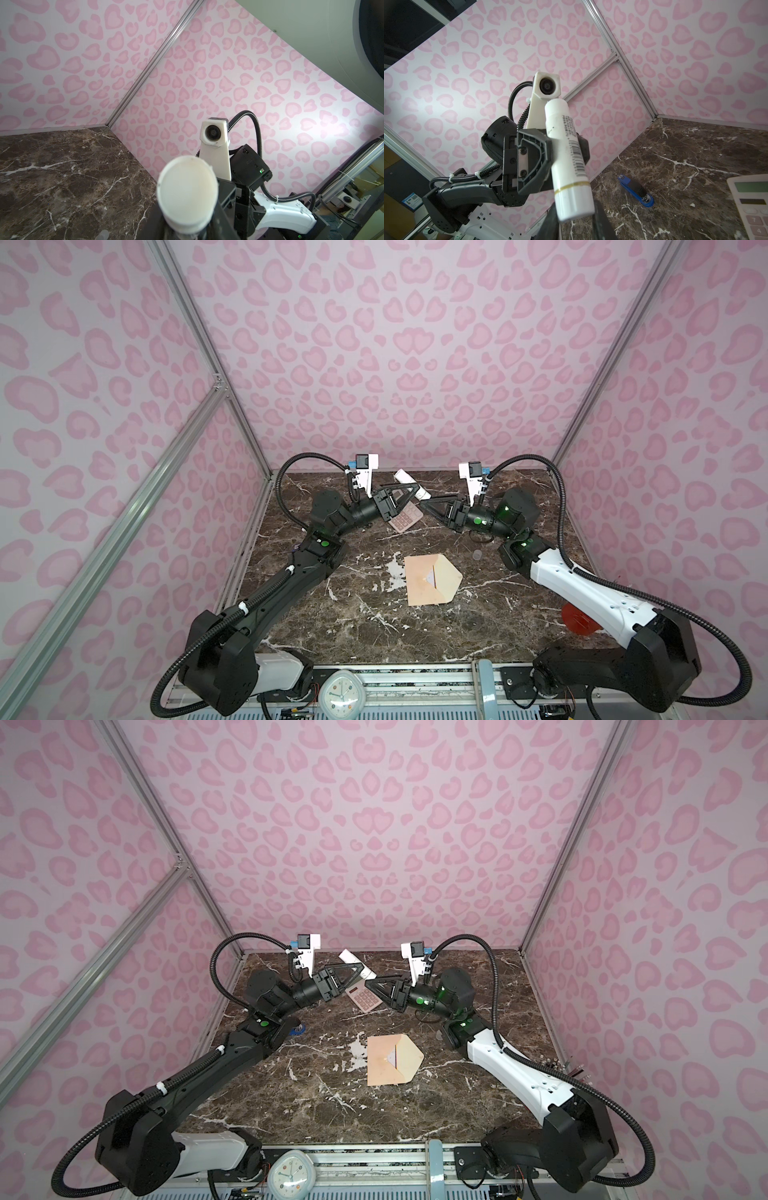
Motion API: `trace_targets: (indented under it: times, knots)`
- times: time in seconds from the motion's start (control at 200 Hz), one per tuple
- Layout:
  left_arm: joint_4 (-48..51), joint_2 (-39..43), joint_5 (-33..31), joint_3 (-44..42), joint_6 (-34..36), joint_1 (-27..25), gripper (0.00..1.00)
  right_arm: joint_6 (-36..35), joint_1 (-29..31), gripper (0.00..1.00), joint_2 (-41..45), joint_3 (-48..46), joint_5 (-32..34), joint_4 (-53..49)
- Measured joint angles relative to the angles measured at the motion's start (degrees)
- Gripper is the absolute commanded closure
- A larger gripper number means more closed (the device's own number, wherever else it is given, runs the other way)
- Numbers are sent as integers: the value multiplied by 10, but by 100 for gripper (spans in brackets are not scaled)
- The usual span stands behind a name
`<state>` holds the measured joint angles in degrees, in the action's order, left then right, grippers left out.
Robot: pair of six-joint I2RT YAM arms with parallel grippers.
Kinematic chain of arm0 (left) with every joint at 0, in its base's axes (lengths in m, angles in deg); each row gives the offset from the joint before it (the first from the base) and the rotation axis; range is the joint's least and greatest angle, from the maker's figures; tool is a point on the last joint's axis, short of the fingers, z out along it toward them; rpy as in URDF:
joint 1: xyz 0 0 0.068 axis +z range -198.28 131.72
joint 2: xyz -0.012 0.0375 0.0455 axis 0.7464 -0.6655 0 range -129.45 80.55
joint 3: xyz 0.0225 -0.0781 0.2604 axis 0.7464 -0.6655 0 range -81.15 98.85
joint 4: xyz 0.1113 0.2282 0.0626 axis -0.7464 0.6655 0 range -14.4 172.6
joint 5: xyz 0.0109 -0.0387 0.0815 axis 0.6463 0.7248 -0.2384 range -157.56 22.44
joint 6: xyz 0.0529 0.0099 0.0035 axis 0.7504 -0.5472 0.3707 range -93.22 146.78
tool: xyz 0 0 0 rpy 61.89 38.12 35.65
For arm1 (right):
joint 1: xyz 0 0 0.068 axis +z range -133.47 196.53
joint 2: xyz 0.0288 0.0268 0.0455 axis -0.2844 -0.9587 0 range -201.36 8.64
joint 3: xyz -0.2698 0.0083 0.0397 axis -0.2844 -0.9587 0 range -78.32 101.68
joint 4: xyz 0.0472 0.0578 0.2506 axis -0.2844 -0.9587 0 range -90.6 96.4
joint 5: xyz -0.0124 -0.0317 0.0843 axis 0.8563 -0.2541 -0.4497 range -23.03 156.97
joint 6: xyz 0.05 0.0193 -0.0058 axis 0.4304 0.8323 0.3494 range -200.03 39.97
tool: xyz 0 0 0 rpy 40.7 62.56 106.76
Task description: Place the letter into the envelope and seal it
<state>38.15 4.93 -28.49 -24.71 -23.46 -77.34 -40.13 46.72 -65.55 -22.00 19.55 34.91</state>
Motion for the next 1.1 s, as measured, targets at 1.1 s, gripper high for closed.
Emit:
trace_targets:
  times: [1.1]
  knots:
    - [473, -96, -110, 298, 140, -1, 96, -551, 204, 51, -4, -45, 620, 21]
